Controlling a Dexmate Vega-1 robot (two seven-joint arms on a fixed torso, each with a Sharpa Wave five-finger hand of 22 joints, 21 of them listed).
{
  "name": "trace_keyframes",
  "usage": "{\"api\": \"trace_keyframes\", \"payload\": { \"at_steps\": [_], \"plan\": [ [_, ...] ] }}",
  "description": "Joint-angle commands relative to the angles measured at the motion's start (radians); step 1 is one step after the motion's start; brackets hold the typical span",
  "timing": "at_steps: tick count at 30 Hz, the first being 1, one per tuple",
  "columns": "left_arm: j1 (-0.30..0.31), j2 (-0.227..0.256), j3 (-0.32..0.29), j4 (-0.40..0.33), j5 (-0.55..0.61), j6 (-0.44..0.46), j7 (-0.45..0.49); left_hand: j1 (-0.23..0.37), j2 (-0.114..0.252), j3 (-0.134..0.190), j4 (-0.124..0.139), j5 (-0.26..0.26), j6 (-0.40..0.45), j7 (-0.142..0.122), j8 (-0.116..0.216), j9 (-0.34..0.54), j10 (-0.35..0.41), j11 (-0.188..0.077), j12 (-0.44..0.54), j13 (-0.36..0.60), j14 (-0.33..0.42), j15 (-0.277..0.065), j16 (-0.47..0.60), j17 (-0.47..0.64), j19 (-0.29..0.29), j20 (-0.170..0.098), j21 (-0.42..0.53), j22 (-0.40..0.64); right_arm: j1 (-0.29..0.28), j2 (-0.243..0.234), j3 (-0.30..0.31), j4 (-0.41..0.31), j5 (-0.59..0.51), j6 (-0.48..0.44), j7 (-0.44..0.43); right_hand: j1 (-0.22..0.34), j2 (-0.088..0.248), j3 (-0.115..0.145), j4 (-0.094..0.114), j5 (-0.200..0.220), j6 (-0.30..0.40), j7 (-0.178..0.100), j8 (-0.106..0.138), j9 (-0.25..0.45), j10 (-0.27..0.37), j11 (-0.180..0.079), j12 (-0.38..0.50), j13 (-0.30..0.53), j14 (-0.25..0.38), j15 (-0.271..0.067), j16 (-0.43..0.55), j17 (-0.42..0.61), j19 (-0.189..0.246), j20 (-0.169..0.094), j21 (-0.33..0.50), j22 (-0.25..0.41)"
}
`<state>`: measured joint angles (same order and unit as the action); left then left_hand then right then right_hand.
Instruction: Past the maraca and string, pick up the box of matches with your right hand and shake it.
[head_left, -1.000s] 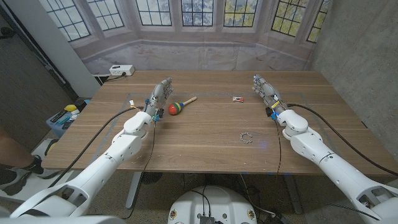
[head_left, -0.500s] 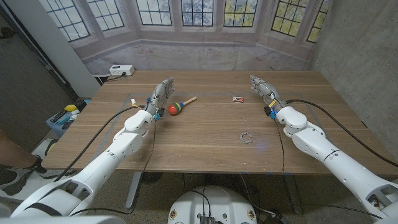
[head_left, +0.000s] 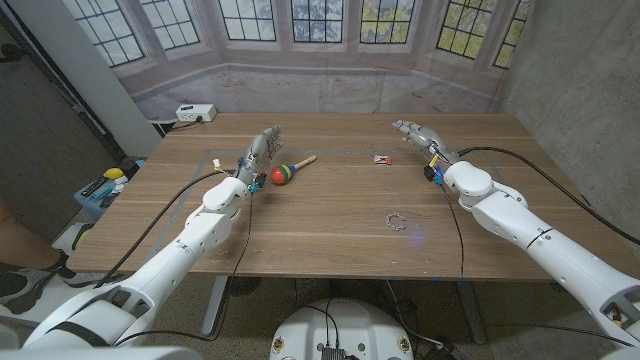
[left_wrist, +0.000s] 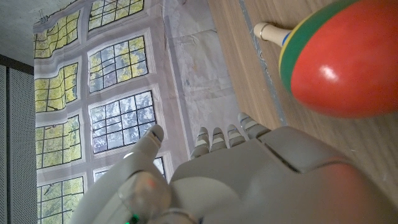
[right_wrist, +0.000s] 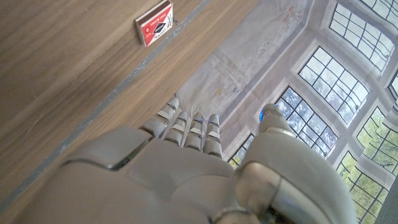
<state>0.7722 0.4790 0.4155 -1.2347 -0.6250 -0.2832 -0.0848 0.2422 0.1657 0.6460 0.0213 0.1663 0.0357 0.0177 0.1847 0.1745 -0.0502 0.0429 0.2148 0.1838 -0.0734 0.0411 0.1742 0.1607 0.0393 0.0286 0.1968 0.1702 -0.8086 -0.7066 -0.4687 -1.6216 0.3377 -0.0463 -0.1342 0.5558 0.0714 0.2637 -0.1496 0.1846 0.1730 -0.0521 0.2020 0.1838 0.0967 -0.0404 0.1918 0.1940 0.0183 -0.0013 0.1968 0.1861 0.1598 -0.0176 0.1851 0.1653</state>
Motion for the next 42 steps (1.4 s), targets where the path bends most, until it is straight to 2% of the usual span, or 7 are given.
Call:
{"api": "trace_keyframes", "payload": {
  "at_steps": [1,7,11,17,25,30,42],
  "plan": [
    [0.003,0.000,0.001,-0.001,-0.001,0.007,0.008,0.010,0.002,0.001,-0.007,0.007,0.005,0.000,0.000,0.005,-0.002,0.002,-0.003,0.004,-0.005,0.001,0.001,0.004,0.009,-0.003,0.001,0.003,0.048,-0.033,-0.040,-0.041,-0.079,-0.103,0.012,0.032,-0.006,0.005,-0.019,0.003,0.022,-0.002,0.010,0.006,-0.004,0.002,0.001,0.001,0.003,0.010,-0.003,0.001,-0.001,0.009,0.001,0.002],
    [0.006,-0.001,0.002,-0.006,-0.002,0.008,0.006,0.012,0.001,0.000,-0.009,0.007,0.006,-0.001,0.001,0.005,-0.001,0.000,-0.003,0.004,-0.004,0.001,0.001,0.004,0.010,-0.003,0.000,0.003,0.073,-0.043,-0.066,-0.060,-0.126,-0.150,0.018,0.058,-0.021,0.009,-0.031,0.007,0.025,-0.002,0.012,0.007,-0.020,0.003,-0.004,0.002,0.000,0.011,-0.003,0.001,-0.002,0.011,0.001,0.001],
    [0.008,0.000,0.004,-0.010,-0.003,0.011,0.004,0.013,0.001,-0.001,-0.011,0.007,0.006,-0.001,0.000,0.005,0.001,0.002,-0.003,0.004,-0.004,0.002,0.002,0.005,0.010,-0.003,0.000,0.003,0.087,-0.050,-0.081,-0.072,-0.157,-0.178,0.022,0.093,-0.040,0.016,-0.037,0.012,0.024,-0.008,0.011,0.008,-0.056,0.004,-0.011,0.003,-0.014,0.020,-0.007,0.001,-0.008,0.018,-0.001,0.001],
    [0.014,-0.003,0.002,-0.015,-0.004,0.004,0.007,0.014,0.001,-0.002,-0.013,0.007,0.007,0.002,0.001,0.005,0.002,0.006,-0.003,0.004,-0.004,0.004,0.002,0.005,0.010,-0.003,0.000,0.003,0.110,-0.059,-0.099,-0.084,-0.196,-0.211,0.036,0.130,-0.057,0.024,-0.035,0.017,0.029,-0.044,0.011,0.009,-0.094,-0.001,-0.014,0.003,-0.023,0.024,-0.007,0.002,-0.008,0.026,0.000,0.002],
    [0.017,-0.005,0.004,-0.011,-0.007,0.004,0.005,0.014,0.001,-0.003,-0.014,0.007,0.006,0.001,0.000,0.005,0.002,0.005,-0.004,0.005,-0.004,0.006,0.002,0.005,0.011,-0.002,0.000,0.003,0.161,-0.070,-0.149,-0.109,-0.283,-0.297,0.065,0.145,-0.065,0.027,-0.034,0.018,0.030,-0.050,0.009,0.009,-0.109,0.000,-0.014,0.003,-0.034,0.026,-0.010,0.002,-0.011,0.031,-0.001,0.002],
    [0.018,-0.007,0.004,-0.011,-0.008,0.005,0.005,0.015,0.002,-0.003,-0.015,0.007,0.007,0.001,0.000,0.005,0.003,0.005,-0.003,0.005,-0.004,0.006,0.002,0.005,0.011,-0.002,0.000,0.003,0.191,-0.077,-0.179,-0.123,-0.335,-0.347,0.090,0.170,-0.074,0.033,-0.031,0.017,0.028,-0.056,0.006,0.010,-0.156,-0.002,-0.019,0.003,-0.040,0.026,-0.008,0.003,-0.005,0.039,0.003,0.002],
    [0.028,0.004,0.002,-0.031,-0.004,0.012,0.016,0.017,0.003,-0.006,-0.018,0.007,0.008,0.000,0.001,0.005,0.004,0.007,-0.004,0.005,-0.003,0.007,0.002,0.005,0.011,-0.002,-0.001,0.003,0.244,-0.084,-0.228,-0.131,-0.421,-0.408,0.156,0.206,-0.085,0.043,-0.032,0.015,0.014,-0.074,0.000,0.011,-0.189,0.000,-0.015,0.002,-0.064,0.032,-0.012,0.003,-0.023,0.052,-0.003,0.003]
  ]
}}
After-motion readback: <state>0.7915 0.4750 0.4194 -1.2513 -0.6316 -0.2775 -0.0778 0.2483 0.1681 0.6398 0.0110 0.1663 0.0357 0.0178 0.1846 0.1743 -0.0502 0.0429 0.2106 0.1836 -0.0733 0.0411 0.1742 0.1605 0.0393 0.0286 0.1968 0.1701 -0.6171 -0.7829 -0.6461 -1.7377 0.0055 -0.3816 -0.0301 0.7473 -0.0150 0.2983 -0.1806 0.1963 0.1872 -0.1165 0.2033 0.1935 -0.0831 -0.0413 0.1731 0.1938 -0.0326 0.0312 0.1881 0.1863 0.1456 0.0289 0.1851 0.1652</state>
